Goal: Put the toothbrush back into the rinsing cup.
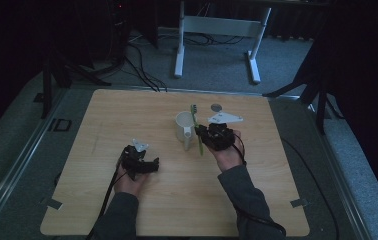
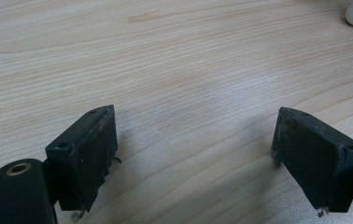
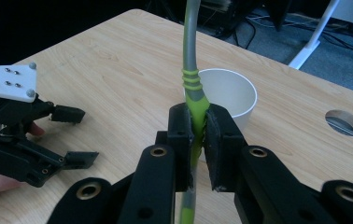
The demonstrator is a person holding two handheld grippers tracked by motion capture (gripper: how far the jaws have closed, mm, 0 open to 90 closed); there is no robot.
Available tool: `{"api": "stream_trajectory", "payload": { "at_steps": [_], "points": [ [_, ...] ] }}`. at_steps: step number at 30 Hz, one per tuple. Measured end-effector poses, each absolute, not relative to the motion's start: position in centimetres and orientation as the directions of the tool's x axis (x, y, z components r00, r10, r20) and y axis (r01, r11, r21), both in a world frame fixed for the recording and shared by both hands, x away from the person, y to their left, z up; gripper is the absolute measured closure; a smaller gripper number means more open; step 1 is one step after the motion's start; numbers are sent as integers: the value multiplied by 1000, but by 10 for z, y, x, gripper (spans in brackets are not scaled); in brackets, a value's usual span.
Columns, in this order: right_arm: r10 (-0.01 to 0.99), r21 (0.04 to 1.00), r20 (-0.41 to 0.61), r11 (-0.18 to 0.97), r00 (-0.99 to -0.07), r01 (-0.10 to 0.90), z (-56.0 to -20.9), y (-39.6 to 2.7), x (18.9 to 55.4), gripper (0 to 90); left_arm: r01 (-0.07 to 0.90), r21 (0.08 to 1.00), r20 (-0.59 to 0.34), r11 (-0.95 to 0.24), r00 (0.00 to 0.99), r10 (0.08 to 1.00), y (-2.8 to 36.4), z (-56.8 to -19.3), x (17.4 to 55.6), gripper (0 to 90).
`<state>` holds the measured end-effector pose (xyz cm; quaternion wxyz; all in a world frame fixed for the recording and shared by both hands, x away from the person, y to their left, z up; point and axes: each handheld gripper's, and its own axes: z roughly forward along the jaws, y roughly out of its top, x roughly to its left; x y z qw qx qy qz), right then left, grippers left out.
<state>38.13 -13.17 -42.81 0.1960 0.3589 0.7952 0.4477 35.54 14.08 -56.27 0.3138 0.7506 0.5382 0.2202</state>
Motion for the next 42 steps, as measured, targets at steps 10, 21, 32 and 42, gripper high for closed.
{"api": "stream_trajectory", "payload": {
  "at_steps": [10, 21, 32, 42],
  "points": [
    [755, 867, 22, 312, -655, 389, -427, -133, 383, 810, 669, 709, -7, -224, 324, 946, 141, -563, 355, 145],
    [756, 885, 27, 286, -654, 368, -424, -133, 384, 810, 670, 708, -8, -223, 323, 946, 141, -563, 355, 145],
    [763, 901, 24, 263, -646, 344, -422, -129, 385, 810, 670, 708, -8, -223, 323, 946, 141, -563, 355, 146],
    [767, 906, 33, 247, -641, 343, -421, -128, 387, 810, 670, 708, -8, -223, 323, 946, 141, -563, 355, 145]
  ]
}}
